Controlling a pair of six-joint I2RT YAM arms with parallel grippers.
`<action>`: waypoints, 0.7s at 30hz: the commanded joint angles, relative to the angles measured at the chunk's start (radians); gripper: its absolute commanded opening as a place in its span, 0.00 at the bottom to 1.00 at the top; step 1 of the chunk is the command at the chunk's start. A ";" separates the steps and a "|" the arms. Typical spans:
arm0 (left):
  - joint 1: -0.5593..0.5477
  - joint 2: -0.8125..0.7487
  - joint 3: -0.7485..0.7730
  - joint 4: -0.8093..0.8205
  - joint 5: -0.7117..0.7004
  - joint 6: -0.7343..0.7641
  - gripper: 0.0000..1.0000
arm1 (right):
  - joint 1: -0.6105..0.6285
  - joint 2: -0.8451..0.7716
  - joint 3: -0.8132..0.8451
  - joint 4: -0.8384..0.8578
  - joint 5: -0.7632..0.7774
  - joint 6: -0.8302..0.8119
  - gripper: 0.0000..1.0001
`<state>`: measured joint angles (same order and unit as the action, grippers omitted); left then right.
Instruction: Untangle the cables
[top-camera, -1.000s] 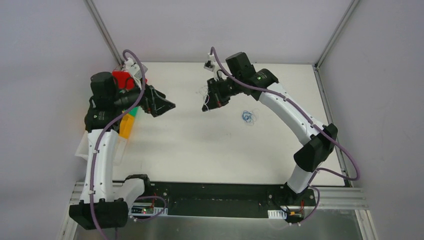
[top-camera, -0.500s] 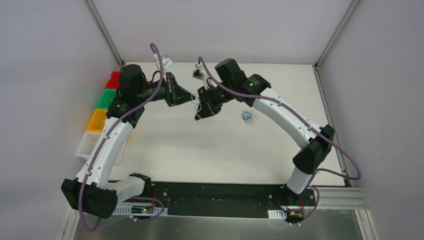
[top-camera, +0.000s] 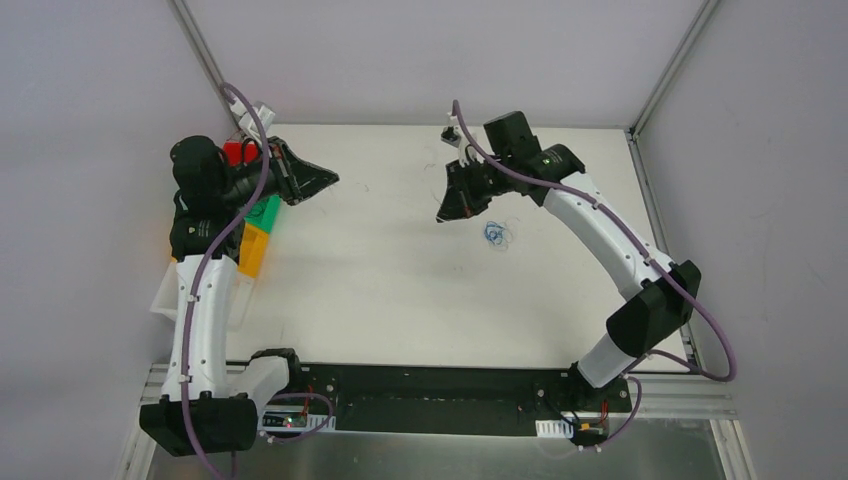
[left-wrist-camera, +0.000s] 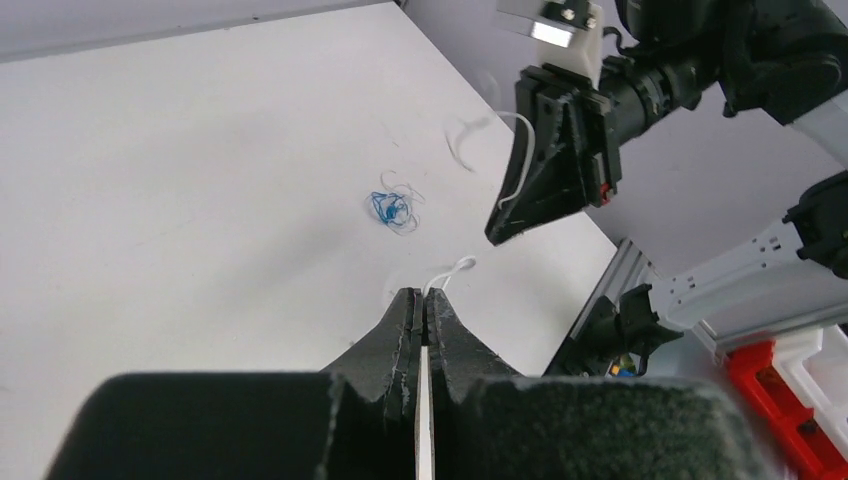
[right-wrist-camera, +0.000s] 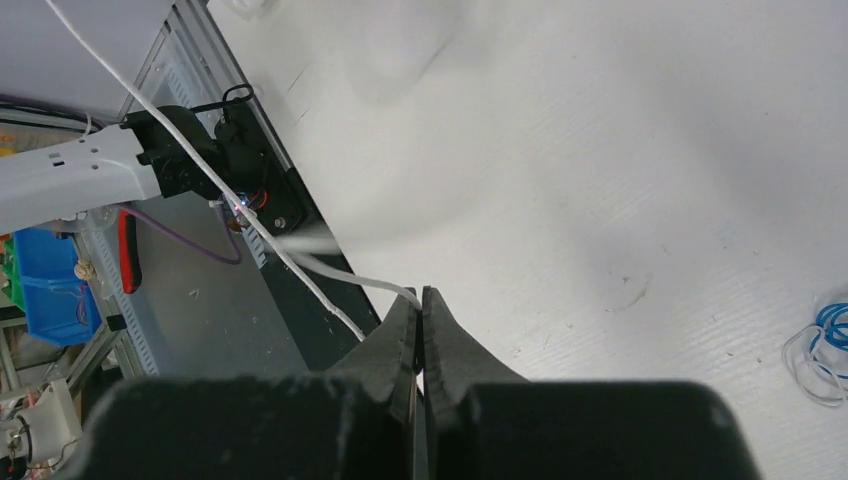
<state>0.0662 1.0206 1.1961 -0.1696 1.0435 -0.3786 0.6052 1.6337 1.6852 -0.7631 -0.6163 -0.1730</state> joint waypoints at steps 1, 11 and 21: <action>0.083 0.001 0.050 0.036 0.059 -0.043 0.00 | 0.008 -0.076 -0.021 -0.053 0.002 -0.074 0.00; 0.254 0.041 0.142 -0.266 0.067 0.187 0.00 | -0.045 -0.112 -0.018 -0.032 0.023 -0.070 0.26; 0.330 0.056 0.318 -0.782 -0.291 0.643 0.00 | -0.095 -0.143 0.024 0.021 0.057 -0.021 0.74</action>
<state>0.3748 1.0824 1.4376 -0.7113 0.9901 0.0097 0.5179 1.5475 1.6711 -0.7673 -0.5793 -0.2085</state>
